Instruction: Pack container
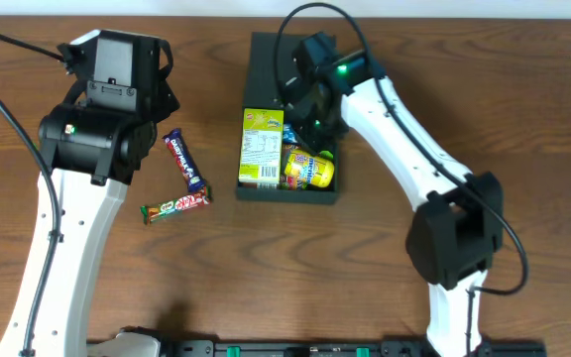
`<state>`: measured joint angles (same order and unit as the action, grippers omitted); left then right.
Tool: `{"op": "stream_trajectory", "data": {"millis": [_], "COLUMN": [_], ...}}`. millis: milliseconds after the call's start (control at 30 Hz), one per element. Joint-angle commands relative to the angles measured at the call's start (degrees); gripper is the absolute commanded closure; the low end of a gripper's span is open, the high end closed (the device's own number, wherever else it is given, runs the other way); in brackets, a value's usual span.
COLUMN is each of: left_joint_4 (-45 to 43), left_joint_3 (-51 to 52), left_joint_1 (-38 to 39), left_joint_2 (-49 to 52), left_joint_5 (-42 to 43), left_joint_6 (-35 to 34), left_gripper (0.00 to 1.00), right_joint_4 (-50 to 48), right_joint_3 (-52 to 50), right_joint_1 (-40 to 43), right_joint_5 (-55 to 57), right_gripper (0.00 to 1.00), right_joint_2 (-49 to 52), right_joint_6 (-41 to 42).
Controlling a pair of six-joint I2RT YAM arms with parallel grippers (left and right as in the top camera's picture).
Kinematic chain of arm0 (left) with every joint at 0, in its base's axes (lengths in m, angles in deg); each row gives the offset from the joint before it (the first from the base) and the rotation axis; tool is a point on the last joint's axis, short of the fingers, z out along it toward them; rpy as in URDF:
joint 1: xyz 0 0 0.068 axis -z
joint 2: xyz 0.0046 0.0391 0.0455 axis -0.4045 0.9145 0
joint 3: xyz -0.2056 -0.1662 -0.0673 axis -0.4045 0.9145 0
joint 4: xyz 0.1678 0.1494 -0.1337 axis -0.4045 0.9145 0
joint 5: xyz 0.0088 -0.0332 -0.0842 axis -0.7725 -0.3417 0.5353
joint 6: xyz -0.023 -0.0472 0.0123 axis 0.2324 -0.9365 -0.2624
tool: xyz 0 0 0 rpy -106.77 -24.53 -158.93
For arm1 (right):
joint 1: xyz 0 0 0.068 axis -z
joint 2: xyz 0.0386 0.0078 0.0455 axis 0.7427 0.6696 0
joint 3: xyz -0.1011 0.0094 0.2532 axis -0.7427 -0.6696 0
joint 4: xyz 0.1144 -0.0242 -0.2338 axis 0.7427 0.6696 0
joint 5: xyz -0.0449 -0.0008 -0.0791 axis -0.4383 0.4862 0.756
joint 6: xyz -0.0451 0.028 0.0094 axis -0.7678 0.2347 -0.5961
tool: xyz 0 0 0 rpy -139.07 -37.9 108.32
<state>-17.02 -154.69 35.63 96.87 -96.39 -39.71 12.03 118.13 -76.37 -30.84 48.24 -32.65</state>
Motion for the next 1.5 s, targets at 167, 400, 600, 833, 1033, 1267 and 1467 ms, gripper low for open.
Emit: {"op": "stream_trajectory", "data": {"millis": [167, 400, 600, 833, 1033, 1267, 1467], "left_joint_4": [-0.1, -0.3, -0.6, -1.1, -1.2, -1.2, -1.2], "left_joint_3": [0.3, 0.3, 0.3, 0.3, 0.3, 0.3, 0.3], "left_joint_1": [-0.2, -0.2, -0.2, -0.2, -0.2, -0.2, -0.2], "left_joint_2": [0.3, 0.3, 0.3, 0.3, 0.3, 0.3, 0.3], "left_joint_5": [-1.6, -1.6, -1.6, -1.5, -1.5, -1.4, -1.4], "left_joint_6": [0.2, 0.2, 0.2, 0.2, 0.2, 0.2, 0.2], "left_gripper": [0.05, 0.05, 0.05, 0.04, 0.04, 0.05, 0.04], "right_joint_4": [1.7, 4.1, 5.7, 5.1, -1.5, -5.4, -4.4], "right_joint_3": [-0.2, -0.3, -0.3, 2.0, 3.3, -1.6, -5.1], "right_joint_1": [-1.4, -2.0, -2.1, -0.5, 0.3, -0.1, -0.2], "right_joint_5": [-3.9, -6.3, -10.9, -10.9, -3.0, 0.0, -4.1], "right_gripper": [0.99, 0.99, 0.99, 0.99, 0.99, 0.99, 0.99], "right_joint_2": [3.9, 5.8, 5.8, 4.5, 2.8, 4.5, 4.5], "right_joint_6": [1.0, 1.0, -3.0, -1.5, 2.8, 2.8, 1.5]}}
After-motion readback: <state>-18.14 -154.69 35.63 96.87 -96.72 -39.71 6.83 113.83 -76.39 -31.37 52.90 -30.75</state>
